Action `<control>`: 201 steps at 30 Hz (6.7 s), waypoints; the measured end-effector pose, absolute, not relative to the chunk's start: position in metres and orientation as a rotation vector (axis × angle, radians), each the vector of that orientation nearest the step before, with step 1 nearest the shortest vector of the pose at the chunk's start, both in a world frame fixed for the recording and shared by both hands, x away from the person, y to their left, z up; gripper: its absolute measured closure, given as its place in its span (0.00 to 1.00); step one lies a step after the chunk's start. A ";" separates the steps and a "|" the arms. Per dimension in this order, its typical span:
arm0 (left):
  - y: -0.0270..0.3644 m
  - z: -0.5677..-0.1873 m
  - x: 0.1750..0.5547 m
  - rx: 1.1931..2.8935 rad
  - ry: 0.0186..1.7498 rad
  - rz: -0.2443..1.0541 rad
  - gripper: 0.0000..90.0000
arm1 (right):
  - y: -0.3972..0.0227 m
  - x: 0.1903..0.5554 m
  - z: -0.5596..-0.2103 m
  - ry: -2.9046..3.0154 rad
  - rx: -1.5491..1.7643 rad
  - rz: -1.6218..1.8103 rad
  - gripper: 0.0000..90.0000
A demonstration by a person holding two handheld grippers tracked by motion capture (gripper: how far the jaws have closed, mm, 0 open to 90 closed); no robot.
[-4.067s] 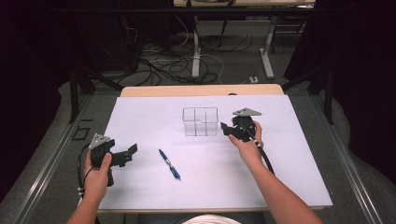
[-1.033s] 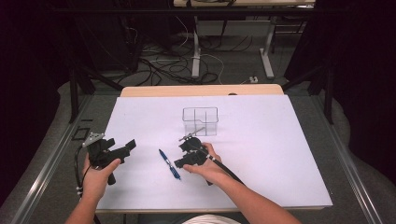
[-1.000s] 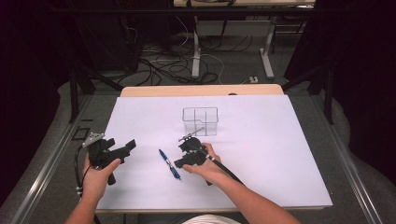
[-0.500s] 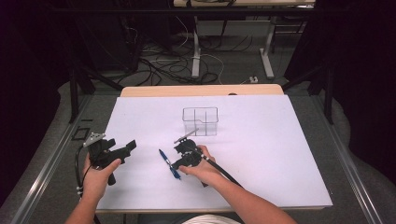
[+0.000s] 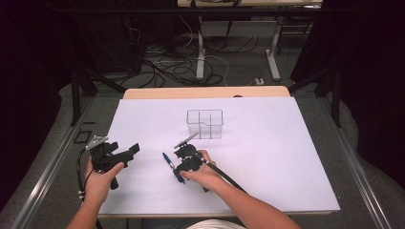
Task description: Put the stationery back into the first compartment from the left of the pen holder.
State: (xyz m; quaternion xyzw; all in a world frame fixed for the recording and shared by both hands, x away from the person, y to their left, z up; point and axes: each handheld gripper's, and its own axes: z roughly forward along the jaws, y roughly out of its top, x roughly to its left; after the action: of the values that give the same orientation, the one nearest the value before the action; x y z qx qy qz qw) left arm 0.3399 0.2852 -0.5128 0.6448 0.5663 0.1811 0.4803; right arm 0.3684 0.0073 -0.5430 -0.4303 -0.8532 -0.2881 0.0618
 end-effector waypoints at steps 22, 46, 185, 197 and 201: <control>0.285 -0.513 0.340 1.581 1.378 0.447 0.03 | 0.008 0.372 -0.545 -2.502 -1.380 -0.839 0.87; 0.284 -0.513 0.340 1.590 1.378 0.433 0.04 | 0.001 0.369 -0.540 -2.505 -1.346 -0.905 0.89; 0.131 -0.463 0.394 1.389 1.373 -0.284 0.86 | -0.086 0.346 -0.473 -2.569 -1.410 -1.706 0.89; 0.130 -0.463 0.394 1.375 1.391 -0.296 0.88 | -0.086 0.346 -0.474 -2.577 -1.406 -1.690 0.89; 0.130 -0.463 0.395 1.385 1.398 -0.307 0.88 | -0.085 0.347 -0.475 -2.572 -1.406 -1.688 0.89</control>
State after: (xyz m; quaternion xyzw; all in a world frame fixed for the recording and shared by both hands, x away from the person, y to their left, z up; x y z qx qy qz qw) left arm 0.3948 0.1304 -0.4626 0.5837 0.5890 -0.1294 0.5437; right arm 0.3469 -0.0852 -0.4748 -0.4127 -0.7548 -0.4954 -0.1204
